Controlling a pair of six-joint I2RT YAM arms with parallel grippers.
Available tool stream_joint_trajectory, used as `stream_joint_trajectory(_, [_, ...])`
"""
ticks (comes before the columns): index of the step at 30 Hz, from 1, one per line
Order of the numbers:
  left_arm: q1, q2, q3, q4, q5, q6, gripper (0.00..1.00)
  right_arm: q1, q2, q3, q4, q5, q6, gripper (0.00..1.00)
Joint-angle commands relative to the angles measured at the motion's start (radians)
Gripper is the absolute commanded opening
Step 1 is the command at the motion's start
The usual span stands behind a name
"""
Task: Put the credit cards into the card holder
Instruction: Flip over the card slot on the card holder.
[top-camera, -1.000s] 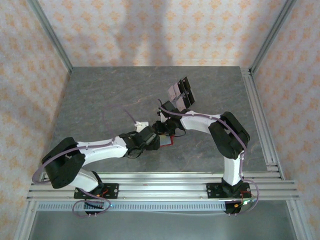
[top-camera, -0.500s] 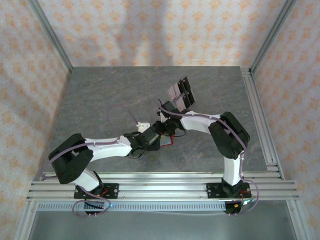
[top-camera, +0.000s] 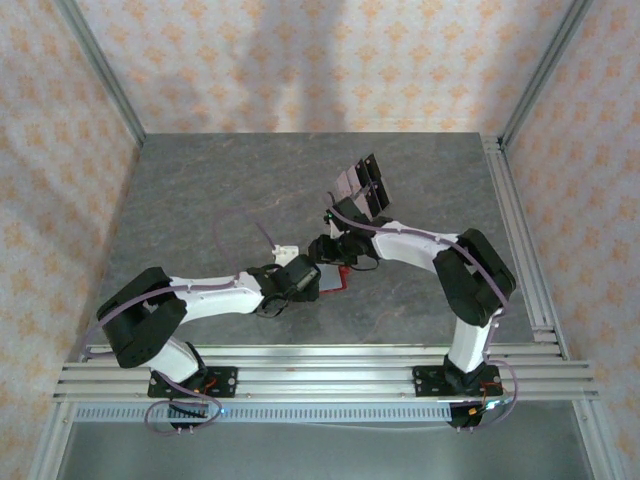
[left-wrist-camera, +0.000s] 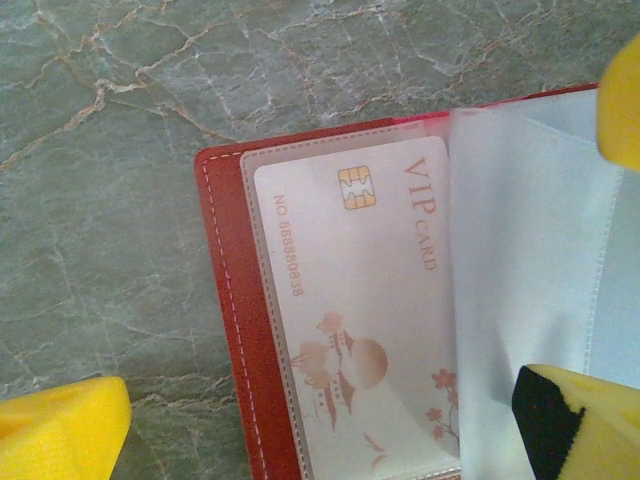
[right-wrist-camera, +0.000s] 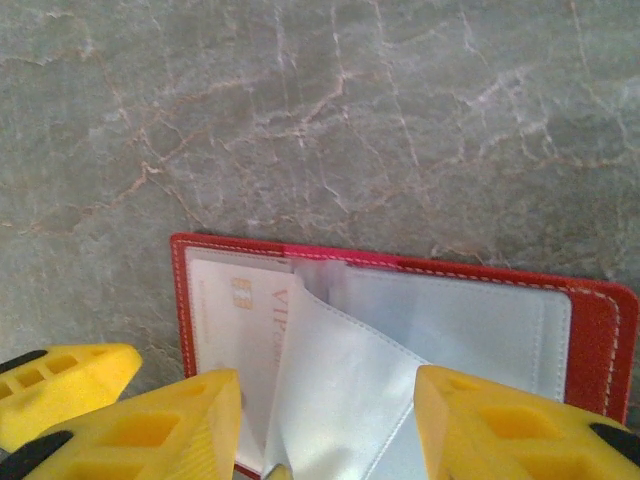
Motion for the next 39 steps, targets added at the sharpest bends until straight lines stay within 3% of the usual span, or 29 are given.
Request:
stream_joint_trajectory(1, [-0.008, -0.017, -0.013, 0.002, -0.048, -0.011, 1.00, 0.000, 0.004, -0.024, 0.009, 0.022, 0.017, 0.49])
stream_joint_trajectory(23, [-0.008, -0.050, -0.012, -0.018, -0.065, -0.006, 1.00, 0.018, 0.055, 0.001, 0.074, -0.106, 0.053, 0.49])
stream_joint_trajectory(31, [-0.006, -0.219, -0.037, -0.121, -0.170, -0.016, 1.00, 0.065, 0.050, 0.061, 0.032, -0.099, 0.059, 0.49])
stream_joint_trajectory(39, [-0.002, -0.366, -0.070, -0.239, -0.263, -0.093, 1.00, 0.125, 0.153, 0.147, 0.023, -0.090, 0.082, 0.49])
